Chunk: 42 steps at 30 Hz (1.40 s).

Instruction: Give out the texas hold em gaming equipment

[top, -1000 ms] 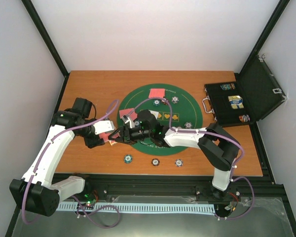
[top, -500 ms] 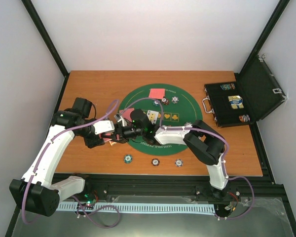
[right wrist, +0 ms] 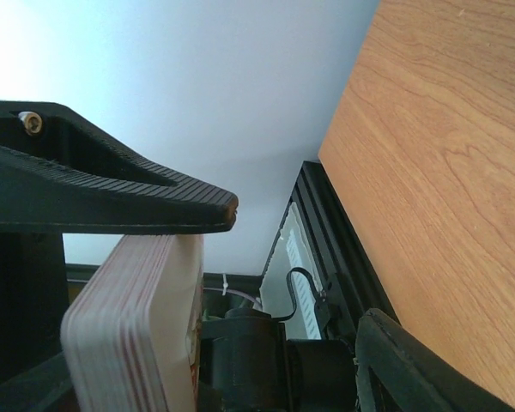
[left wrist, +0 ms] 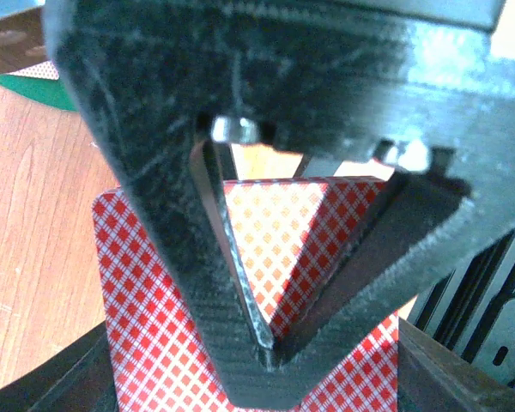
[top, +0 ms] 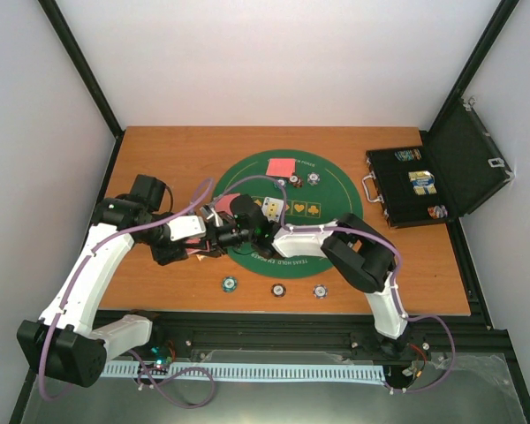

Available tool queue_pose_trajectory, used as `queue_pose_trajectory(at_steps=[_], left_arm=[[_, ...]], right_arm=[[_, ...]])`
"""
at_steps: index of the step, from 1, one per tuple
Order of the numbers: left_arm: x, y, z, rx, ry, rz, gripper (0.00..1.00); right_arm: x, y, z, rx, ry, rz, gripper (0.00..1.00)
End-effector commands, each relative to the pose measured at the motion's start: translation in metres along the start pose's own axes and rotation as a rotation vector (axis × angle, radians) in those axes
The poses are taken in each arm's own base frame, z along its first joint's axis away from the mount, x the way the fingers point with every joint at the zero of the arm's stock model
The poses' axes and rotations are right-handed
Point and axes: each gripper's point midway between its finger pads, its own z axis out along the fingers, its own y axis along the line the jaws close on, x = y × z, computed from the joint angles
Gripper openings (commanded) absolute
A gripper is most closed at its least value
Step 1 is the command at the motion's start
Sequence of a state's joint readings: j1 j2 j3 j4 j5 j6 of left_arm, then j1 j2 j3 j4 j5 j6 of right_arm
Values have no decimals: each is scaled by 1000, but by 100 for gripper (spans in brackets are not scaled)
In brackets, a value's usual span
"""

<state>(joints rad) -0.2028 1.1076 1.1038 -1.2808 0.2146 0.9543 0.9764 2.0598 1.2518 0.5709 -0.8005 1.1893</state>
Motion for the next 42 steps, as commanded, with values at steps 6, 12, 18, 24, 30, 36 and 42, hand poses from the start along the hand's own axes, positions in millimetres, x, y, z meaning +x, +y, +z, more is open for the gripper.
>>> queue_pose_trajectory(at_steps=[6, 12, 18, 24, 30, 36, 42], left_arm=[[-9, 2, -16, -35, -47, 18, 1], [-9, -1, -17, -28, -52, 14, 1], [-10, 3, -17, -30, -49, 14, 1], [-7, 3, -8, -12, -30, 3, 1], [-9, 3, -11, -7, -33, -2, 1], [-6, 2, -8, 0, -20, -2, 1], [-9, 0, -11, 12, -28, -12, 2]], right_arm=[[7, -41, -20, 105, 5, 51, 60], [7, -50, -32, 126, -1, 75, 57], [5, -38, -40, 132, -6, 49, 48], [3, -22, -53, 142, -20, 21, 26], [-4, -15, -85, 157, -56, 4, 3], [-28, -18, -141, 323, -107, -69, 3], [-57, -66, -220, 792, -133, -126, 3]])
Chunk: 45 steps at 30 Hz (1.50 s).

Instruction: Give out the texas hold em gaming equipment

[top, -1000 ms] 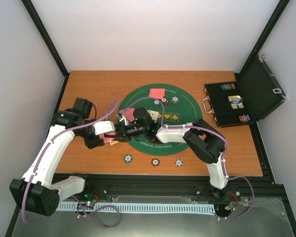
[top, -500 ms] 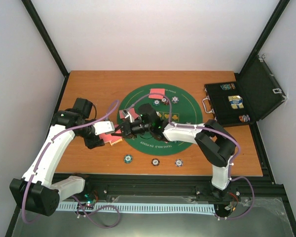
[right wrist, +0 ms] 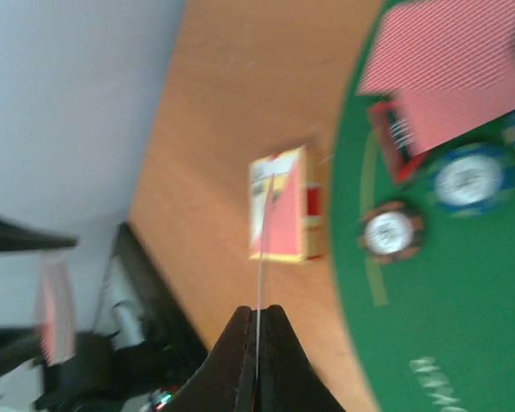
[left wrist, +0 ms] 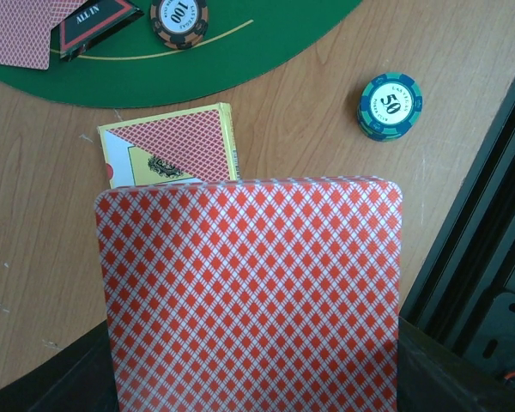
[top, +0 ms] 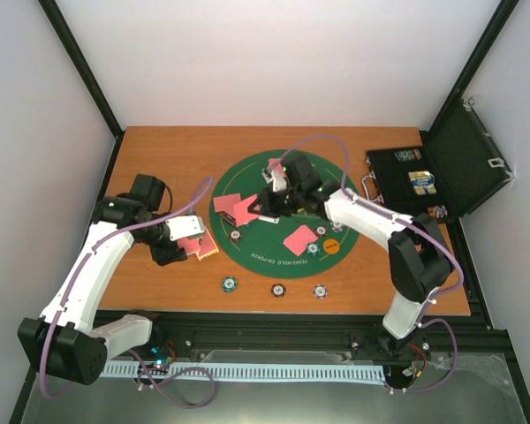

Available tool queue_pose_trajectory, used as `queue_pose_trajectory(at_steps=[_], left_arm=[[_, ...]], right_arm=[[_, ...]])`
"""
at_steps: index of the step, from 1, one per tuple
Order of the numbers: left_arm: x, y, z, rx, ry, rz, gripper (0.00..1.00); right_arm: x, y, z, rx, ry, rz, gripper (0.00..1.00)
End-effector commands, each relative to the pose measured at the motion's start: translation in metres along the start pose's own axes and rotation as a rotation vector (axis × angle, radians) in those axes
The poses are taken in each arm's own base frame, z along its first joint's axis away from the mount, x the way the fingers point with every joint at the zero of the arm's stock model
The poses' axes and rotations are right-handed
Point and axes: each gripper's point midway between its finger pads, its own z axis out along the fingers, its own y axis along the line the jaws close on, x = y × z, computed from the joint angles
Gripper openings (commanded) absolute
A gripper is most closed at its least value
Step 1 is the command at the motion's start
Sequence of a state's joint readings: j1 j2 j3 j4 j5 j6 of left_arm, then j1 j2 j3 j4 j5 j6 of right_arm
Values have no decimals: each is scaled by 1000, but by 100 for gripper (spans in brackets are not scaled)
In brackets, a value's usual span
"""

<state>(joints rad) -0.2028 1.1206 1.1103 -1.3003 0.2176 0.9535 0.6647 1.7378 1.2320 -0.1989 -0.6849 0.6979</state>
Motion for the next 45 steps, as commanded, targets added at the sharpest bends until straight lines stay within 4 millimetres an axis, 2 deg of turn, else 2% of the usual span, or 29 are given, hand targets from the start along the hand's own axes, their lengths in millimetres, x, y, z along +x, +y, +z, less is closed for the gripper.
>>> queue_pose_trajectory(at_steps=[1, 5, 7, 9, 11, 13, 16, 23, 26, 30, 31, 35, 38, 45], left_arm=[[-10, 3, -12, -10, -40, -7, 1], [-11, 0, -11, 9, -43, -21, 2], [-10, -1, -10, 12, -39, -26, 1], [-9, 0, -10, 7, -35, -24, 1], [-8, 0, -11, 3, -34, -22, 1], [-8, 1, -11, -1, -34, -19, 1], [-9, 2, -10, 2, -33, -21, 2], [-6, 1, -8, -1, -20, -19, 1], [-3, 2, -9, -15, -8, -9, 1], [-3, 2, -11, -23, -12, 0, 2], [-4, 3, -13, -26, -16, 2, 2], [-5, 3, -15, -30, -17, 7, 2], [-5, 4, -17, -40, -16, 16, 2], [-5, 2, -19, -37, -21, 19, 2]], right_arm=[[-14, -71, -43, 479, 29, -158, 3], [-52, -121, -71, 871, -1, -303, 3], [-65, -134, -81, 1017, -11, -401, 3], [-77, -139, -88, 1166, -25, -527, 3], [-81, -139, -86, 1271, -16, -663, 3], [-81, -137, -79, 1360, 4, -793, 3], [-78, -142, -69, 1447, 56, -895, 3], [-57, -168, -35, 1423, 185, -956, 3], [-47, -178, -27, 1444, 235, -981, 3], [-39, -176, -18, 1394, 237, -976, 6], [-36, -174, -15, 1373, 238, -978, 10], [-20, -171, -3, 1288, 293, -957, 49], [-15, -165, -3, 1246, 284, -917, 58], [-8, -159, -14, 1204, 222, -829, 68]])
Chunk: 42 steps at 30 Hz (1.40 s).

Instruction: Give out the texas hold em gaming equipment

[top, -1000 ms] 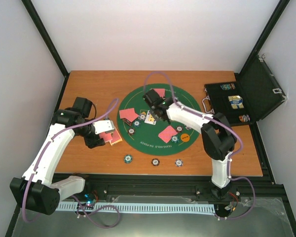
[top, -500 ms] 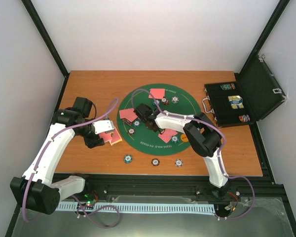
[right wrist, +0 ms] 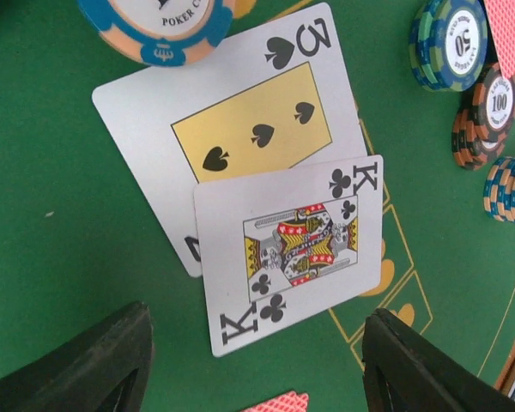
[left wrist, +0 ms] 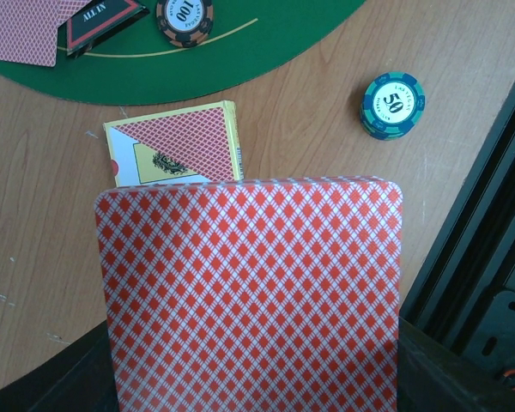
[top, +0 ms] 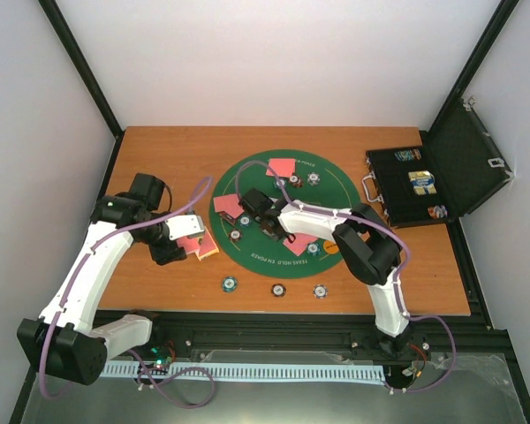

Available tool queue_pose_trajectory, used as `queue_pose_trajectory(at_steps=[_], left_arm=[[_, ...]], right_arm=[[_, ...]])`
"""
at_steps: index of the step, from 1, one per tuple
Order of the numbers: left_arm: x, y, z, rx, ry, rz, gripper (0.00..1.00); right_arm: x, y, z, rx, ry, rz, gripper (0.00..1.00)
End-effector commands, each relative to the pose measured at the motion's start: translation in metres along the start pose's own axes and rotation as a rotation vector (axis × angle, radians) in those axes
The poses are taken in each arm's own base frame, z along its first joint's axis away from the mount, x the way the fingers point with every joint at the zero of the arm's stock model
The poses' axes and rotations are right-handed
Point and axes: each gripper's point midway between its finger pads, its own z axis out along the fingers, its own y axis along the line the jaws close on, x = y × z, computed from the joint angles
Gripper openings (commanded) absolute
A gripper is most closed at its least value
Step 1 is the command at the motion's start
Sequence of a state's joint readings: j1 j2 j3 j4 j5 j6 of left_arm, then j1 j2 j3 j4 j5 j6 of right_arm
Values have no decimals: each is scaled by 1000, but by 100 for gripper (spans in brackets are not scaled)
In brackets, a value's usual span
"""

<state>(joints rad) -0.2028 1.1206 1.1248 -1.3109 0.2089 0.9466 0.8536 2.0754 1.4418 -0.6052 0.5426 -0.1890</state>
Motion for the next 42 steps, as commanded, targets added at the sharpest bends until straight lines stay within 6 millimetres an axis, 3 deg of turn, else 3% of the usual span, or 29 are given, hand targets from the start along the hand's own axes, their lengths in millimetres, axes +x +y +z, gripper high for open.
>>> queue_pose_trajectory(at_steps=[1, 5, 8, 13, 17, 34, 42], left_arm=[[-5, 1, -15, -29, -27, 23, 2], [-5, 0, -17, -32, -32, 23, 2], [-5, 0, -17, -34, -34, 28, 2], [-6, 1, -18, -34, -34, 28, 2], [-5, 0, -16, -38, -32, 33, 2], [-5, 0, -15, -38, -33, 34, 2], [-4, 0, -15, -38, -33, 33, 2]], right_arm=[[0, -8, -17, -33, -30, 117, 68], [1, -21, -26, -97, -54, 279, 66], [1, -24, -37, -242, -97, 460, 68], [23, -21, -25, -477, -48, 672, 63], [37, -12, -20, -497, -19, 673, 61], [52, -10, 4, -495, 24, 706, 61], [70, -5, 14, -512, 61, 731, 61]])
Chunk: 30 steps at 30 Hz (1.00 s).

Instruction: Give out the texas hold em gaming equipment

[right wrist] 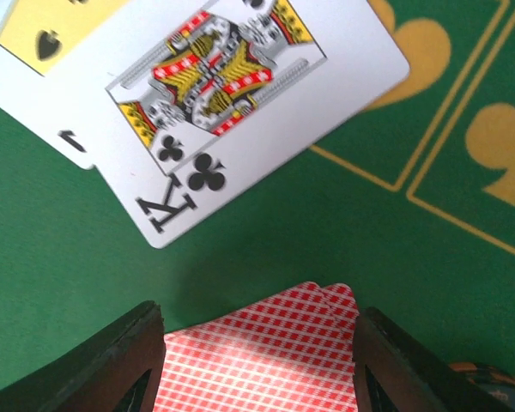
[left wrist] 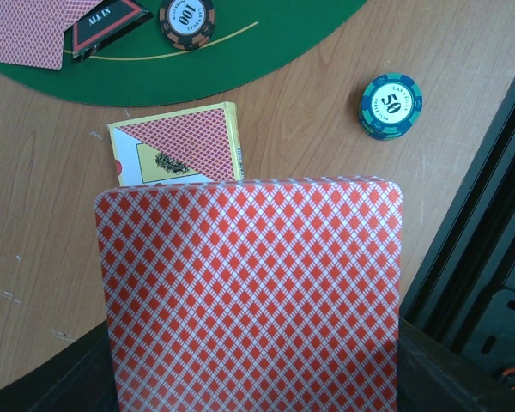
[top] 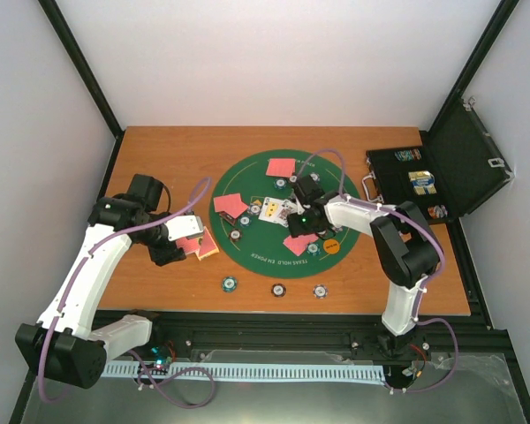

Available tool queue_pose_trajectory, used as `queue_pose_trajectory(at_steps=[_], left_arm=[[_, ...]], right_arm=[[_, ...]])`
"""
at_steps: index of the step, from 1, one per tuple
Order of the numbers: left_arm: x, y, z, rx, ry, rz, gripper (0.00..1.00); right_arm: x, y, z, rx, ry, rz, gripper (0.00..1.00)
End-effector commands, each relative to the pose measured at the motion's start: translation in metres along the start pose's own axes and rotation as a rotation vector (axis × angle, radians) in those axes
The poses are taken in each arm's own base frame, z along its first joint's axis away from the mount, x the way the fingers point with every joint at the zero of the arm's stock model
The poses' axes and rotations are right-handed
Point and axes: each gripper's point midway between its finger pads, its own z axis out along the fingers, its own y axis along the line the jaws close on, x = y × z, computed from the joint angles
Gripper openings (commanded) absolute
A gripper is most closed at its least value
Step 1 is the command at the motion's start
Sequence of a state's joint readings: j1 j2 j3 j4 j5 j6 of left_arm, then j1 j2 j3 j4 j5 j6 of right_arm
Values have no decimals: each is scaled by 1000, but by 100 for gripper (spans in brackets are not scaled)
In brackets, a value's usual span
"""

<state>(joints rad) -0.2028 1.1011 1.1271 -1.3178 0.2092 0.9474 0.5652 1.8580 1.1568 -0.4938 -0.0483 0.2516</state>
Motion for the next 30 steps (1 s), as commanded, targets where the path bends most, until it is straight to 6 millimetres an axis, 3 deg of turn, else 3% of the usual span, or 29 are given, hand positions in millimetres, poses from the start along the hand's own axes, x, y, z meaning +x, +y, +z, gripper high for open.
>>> queue_pose_trajectory(at_steps=[1, 13, 18, 26, 30], left_arm=[[-4, 1, -11, -25, -24, 29, 2], [-6, 2, -12, -28, -34, 30, 2], [-8, 2, -12, -25, -40, 29, 2], [-7, 1, -12, -29, -41, 32, 2], [-7, 1, -13, -30, -43, 32, 2]], right_arm=[[9, -6, 9, -16, 22, 30, 60], [51, 19, 12, -158, 64, 109, 55], [68, 31, 8, -137, 68, 81, 55], [77, 41, -7, -111, 42, 70, 52], [71, 49, -19, -121, 26, 53, 51]])
